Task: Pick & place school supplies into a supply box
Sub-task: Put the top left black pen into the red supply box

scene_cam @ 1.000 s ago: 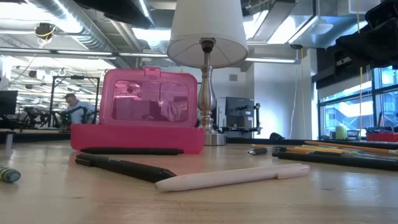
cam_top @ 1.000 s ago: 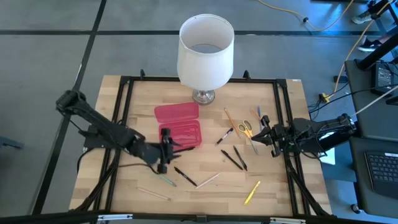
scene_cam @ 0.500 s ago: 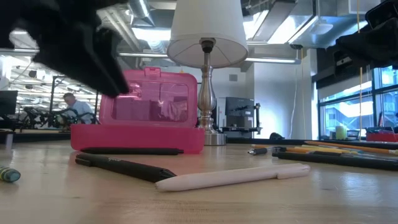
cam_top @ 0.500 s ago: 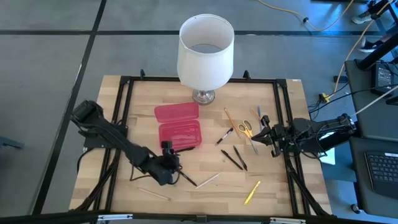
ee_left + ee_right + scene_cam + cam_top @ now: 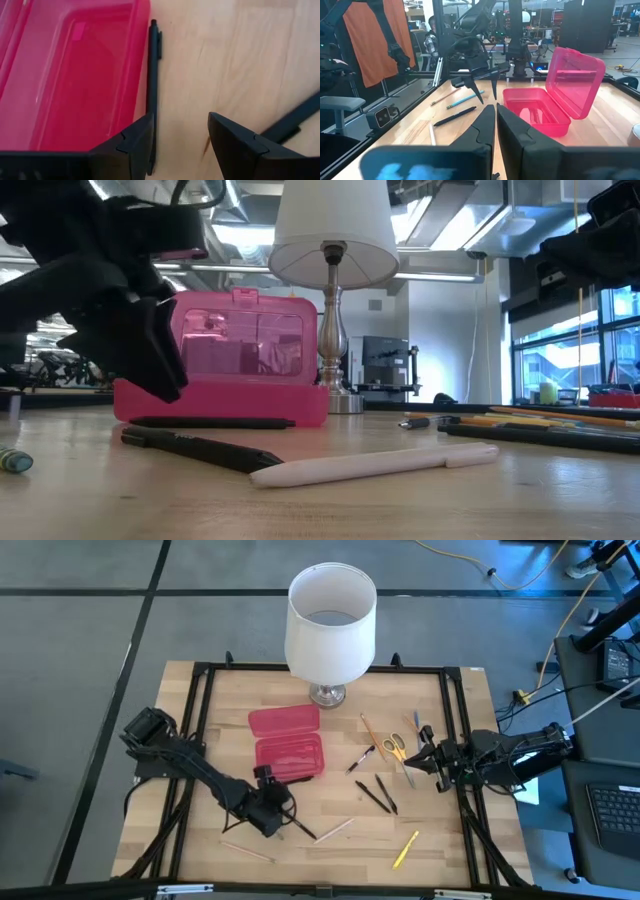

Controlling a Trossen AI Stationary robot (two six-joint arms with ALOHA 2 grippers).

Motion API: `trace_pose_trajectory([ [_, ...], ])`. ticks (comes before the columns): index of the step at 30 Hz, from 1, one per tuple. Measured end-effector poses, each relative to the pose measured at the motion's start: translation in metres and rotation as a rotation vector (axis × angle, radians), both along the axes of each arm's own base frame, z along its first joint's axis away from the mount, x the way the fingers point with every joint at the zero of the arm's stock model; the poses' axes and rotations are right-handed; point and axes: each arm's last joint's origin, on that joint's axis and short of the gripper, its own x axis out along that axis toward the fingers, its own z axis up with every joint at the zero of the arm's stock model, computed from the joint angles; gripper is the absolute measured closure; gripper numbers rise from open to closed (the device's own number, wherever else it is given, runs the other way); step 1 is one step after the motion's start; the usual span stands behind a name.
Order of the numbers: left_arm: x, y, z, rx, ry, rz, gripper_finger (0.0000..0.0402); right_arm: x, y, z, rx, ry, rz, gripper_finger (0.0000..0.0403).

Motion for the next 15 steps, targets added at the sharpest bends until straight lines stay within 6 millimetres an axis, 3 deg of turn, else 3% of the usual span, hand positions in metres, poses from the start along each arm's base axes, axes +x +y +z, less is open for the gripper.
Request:
trace_pose_trajectory([
  [15, -0.0027, 0.0043, -0.0097, -0.007, 0.004, 0.046, 0.0220, 0.0000, 0.0000, 0.0000, 0.000, 0.000, 0.000, 0.0379],
])
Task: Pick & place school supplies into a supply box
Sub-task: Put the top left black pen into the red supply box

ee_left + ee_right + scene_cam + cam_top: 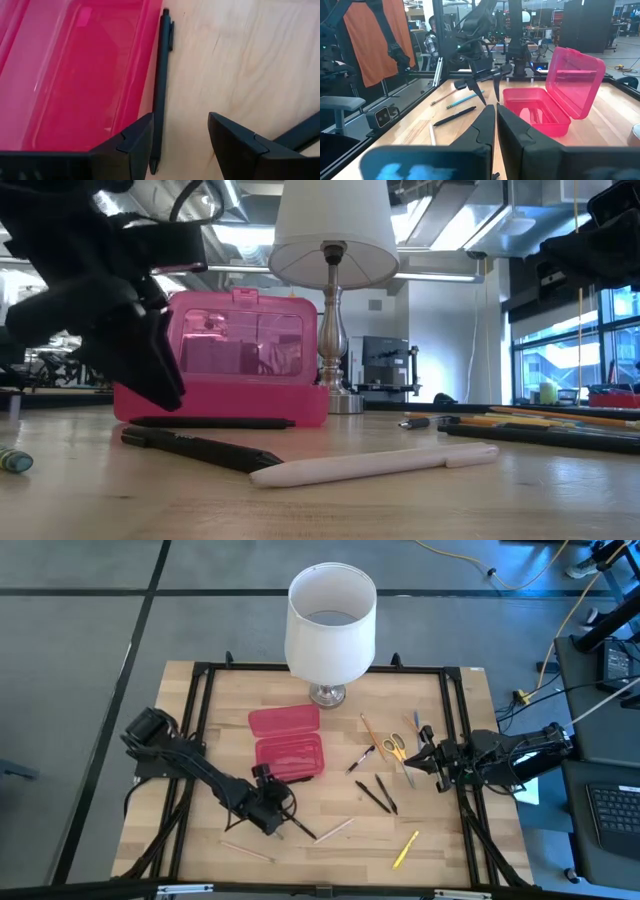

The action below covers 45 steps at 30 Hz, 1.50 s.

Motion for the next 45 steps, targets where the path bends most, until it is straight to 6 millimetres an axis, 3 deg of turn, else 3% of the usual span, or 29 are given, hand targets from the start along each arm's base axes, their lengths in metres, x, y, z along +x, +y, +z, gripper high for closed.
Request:
trace_pose_trajectory([
  [9, 0.004, 0.002, -0.021, 0.034, 0.056, 0.019, 0.0220, 0.000, 0.000, 0.000, -0.001, 0.000, 0.000, 0.0379],
  [25, 0.006, 0.007, -0.023, -0.057, 0.036, 0.139, 0.0224, 0.000, 0.000, 0.000, -0.003, 0.000, 0.000, 0.0379],
  [45, 0.015, -0.001, -0.022, -0.147, 0.028, -0.008, 0.0342, 0.000, 0.000, 0.000, -0.003, -0.001, 0.000, 0.0379],
])
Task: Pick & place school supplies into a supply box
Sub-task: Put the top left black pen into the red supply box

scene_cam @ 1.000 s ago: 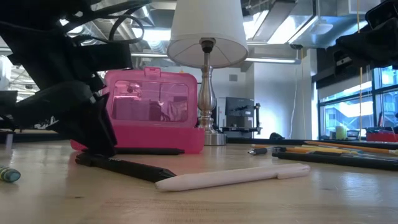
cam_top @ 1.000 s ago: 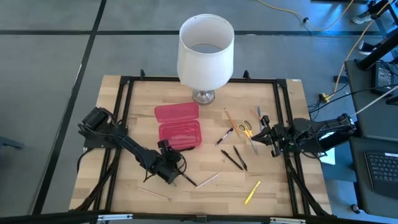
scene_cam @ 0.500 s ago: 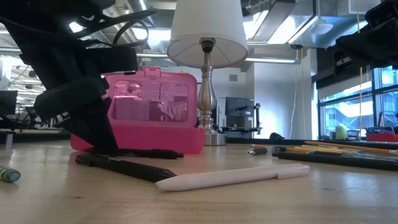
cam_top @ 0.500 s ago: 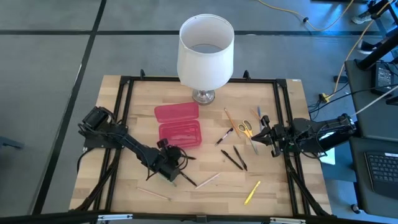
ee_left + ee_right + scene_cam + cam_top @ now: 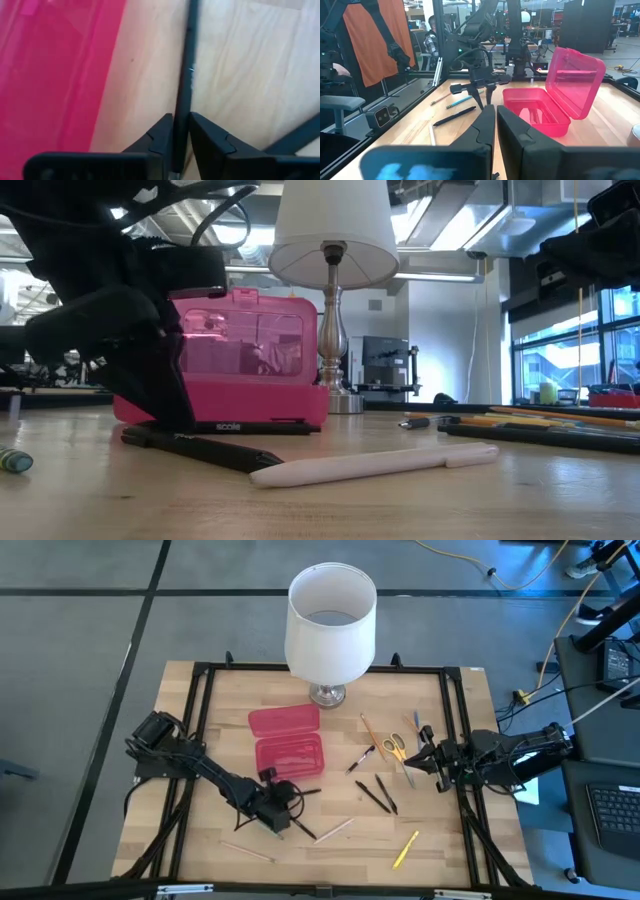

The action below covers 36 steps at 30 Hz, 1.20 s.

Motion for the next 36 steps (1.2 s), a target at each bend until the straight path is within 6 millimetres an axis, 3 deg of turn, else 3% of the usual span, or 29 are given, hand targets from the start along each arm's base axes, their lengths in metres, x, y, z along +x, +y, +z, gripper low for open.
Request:
trace_pose_trajectory([
  [8, 0.0001, -0.0010, -0.0002, -0.022, 0.015, -0.023, 0.0362, 0.0000, 0.0000, 0.0000, 0.000, 0.000, 0.000, 0.0379],
  [23, 0.0010, -0.0003, -0.0003, -0.039, 0.025, -0.034, 0.0315, 0.0000, 0.0000, 0.0000, 0.003, 0.001, 0.000, 0.0379],
  [36, 0.0021, -0.0008, 0.0007, 0.059, 0.031, -0.166, 0.0381, 0.0000, 0.0000, 0.0000, 0.003, 0.001, 0.000, 0.0379],
])
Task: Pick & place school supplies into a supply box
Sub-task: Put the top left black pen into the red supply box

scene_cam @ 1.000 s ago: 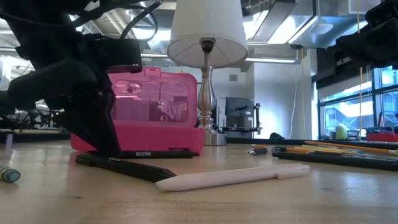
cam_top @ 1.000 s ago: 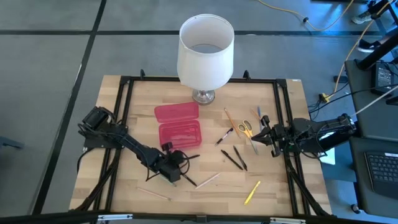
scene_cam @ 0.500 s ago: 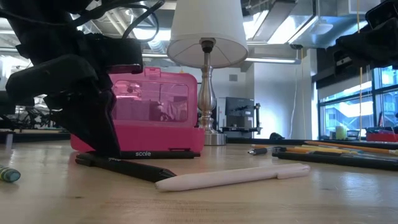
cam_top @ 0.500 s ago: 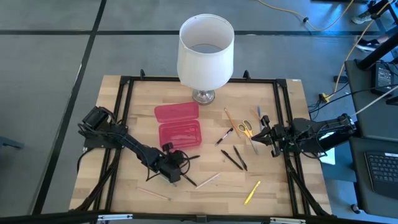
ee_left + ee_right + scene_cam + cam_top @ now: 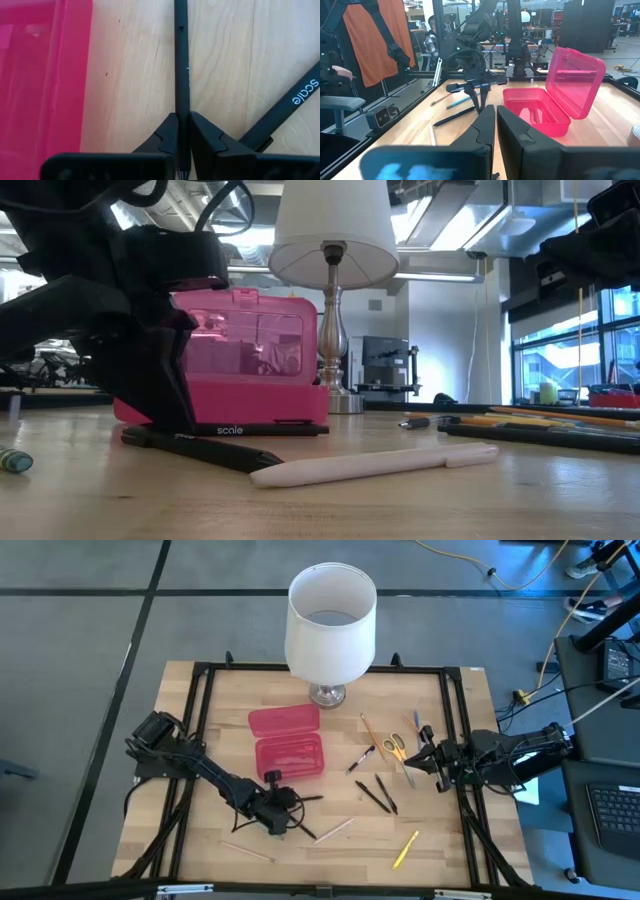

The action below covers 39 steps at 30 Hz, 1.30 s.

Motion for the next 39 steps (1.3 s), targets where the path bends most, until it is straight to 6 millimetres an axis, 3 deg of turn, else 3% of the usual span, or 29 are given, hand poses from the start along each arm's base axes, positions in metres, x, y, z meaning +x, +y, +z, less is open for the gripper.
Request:
trace_pose_trajectory([
  [10, -0.003, 0.002, 0.015, -0.041, -0.009, -0.028, 0.0378, 0.000, 0.000, 0.000, 0.000, 0.000, 0.000, 0.0379],
  [20, -0.017, 0.015, 0.082, -0.008, -0.185, -0.082, 0.0377, 0.000, 0.000, 0.000, 0.001, -0.001, 0.000, 0.0379],
  [24, -0.028, 0.033, 0.093, 0.095, -0.157, -0.003, 0.0377, 0.000, 0.000, 0.000, 0.001, -0.001, 0.000, 0.0379],
  [30, -0.030, 0.062, 0.087, 0.145, -0.028, 0.077, 0.0376, 0.000, 0.000, 0.000, 0.000, -0.001, 0.000, 0.0379],
  [39, -0.015, 0.088, 0.058, 0.115, 0.093, 0.162, 0.0376, 0.000, 0.000, 0.000, 0.000, -0.001, -0.007, 0.0379],
])
